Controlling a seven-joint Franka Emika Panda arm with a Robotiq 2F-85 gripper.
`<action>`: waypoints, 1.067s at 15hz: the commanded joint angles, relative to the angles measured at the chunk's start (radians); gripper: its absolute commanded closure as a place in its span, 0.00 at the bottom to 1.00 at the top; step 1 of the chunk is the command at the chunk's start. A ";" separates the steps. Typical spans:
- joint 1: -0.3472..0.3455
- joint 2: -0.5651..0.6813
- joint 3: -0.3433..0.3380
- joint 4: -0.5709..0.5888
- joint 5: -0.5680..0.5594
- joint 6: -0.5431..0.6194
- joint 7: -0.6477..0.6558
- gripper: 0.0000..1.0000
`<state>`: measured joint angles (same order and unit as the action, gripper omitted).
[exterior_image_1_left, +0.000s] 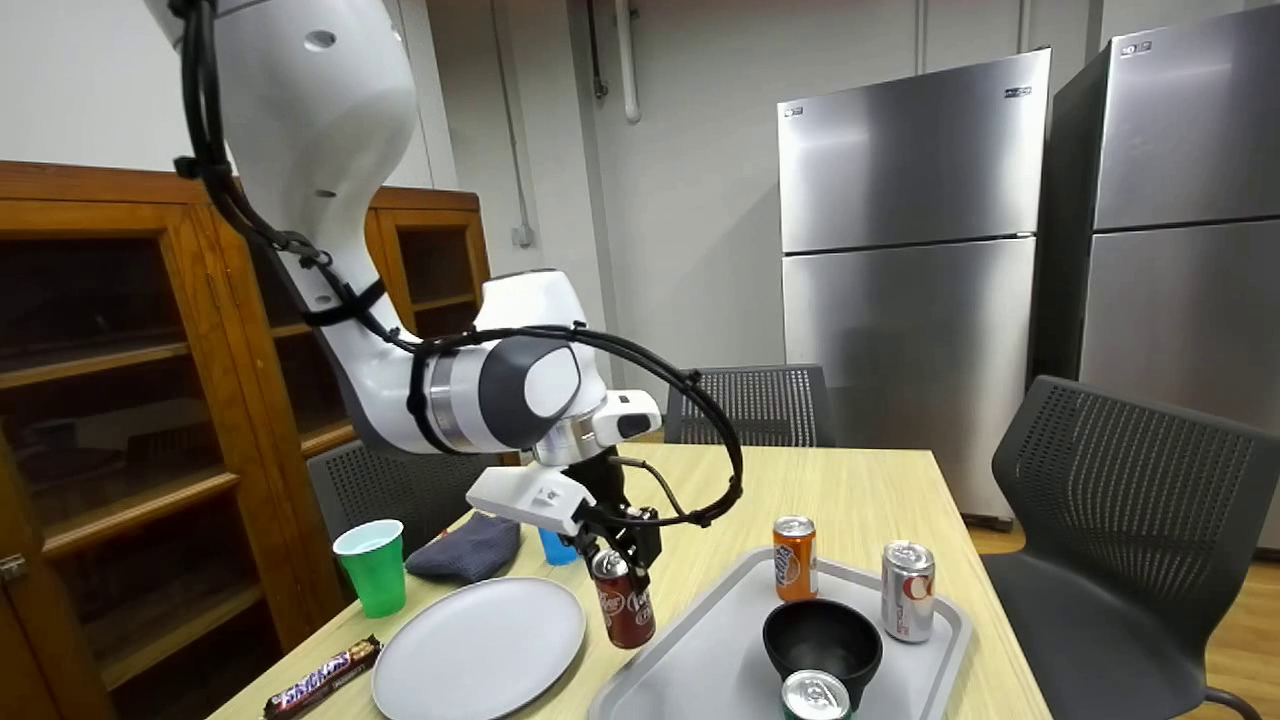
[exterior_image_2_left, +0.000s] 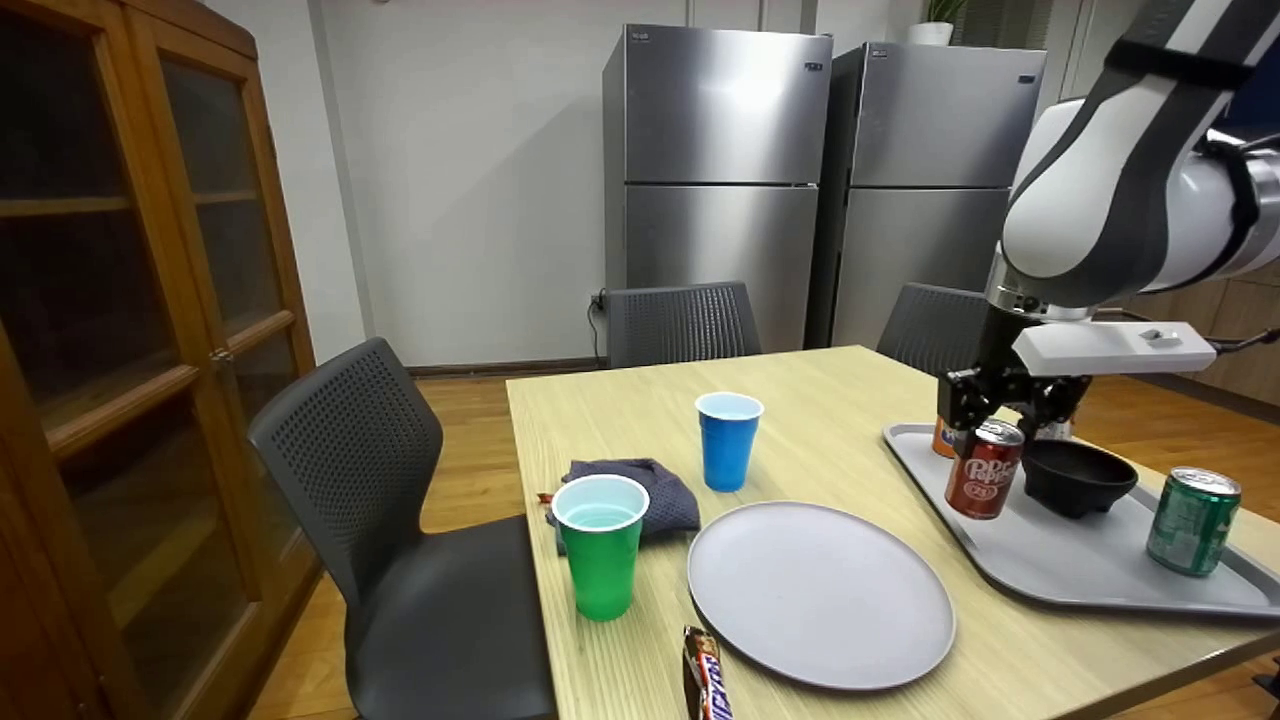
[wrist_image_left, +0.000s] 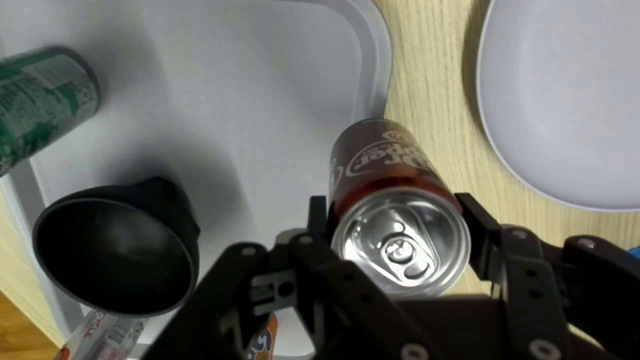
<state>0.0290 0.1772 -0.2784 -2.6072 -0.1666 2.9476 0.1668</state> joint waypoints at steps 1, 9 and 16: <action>0.060 -0.083 -0.010 -0.032 -0.107 -0.010 0.122 0.62; 0.200 -0.090 0.043 -0.006 -0.178 -0.038 0.273 0.62; 0.305 -0.052 0.104 0.036 -0.143 -0.046 0.292 0.62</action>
<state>0.3042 0.1223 -0.2002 -2.6068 -0.3198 2.9400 0.4343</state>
